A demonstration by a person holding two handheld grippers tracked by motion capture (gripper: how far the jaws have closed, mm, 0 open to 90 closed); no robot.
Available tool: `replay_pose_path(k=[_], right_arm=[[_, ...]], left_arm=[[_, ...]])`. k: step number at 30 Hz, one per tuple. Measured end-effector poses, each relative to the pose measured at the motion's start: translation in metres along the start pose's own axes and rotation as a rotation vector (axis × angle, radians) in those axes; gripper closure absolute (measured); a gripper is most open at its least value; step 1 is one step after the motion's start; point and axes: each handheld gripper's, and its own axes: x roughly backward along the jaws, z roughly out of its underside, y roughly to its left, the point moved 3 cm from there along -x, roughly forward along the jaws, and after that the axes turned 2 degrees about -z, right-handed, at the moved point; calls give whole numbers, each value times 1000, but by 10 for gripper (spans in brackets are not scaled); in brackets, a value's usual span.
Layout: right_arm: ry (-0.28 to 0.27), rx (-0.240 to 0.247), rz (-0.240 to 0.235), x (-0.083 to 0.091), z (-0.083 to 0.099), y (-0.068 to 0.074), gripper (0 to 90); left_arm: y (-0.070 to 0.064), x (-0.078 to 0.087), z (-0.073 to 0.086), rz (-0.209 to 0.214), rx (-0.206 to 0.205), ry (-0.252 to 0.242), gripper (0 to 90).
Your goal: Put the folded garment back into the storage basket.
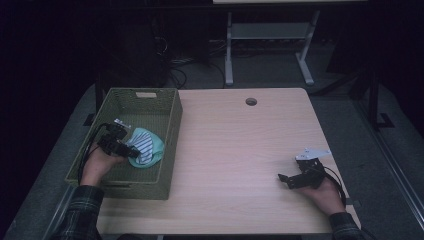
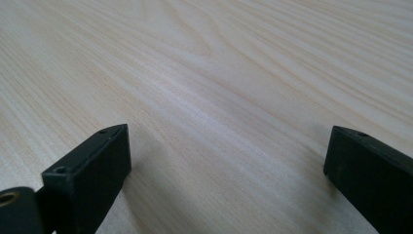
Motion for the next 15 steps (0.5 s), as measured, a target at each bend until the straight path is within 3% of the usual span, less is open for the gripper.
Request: replay_pose_path(k=[10,15], right_arm=[[1,-2,0,0,0,0,29],[2,-2,1,0,0,0,29]], left_arm=[[-10,19,-11,23,1,-95,198],[-16,27,-17,39,-7,-129,171]])
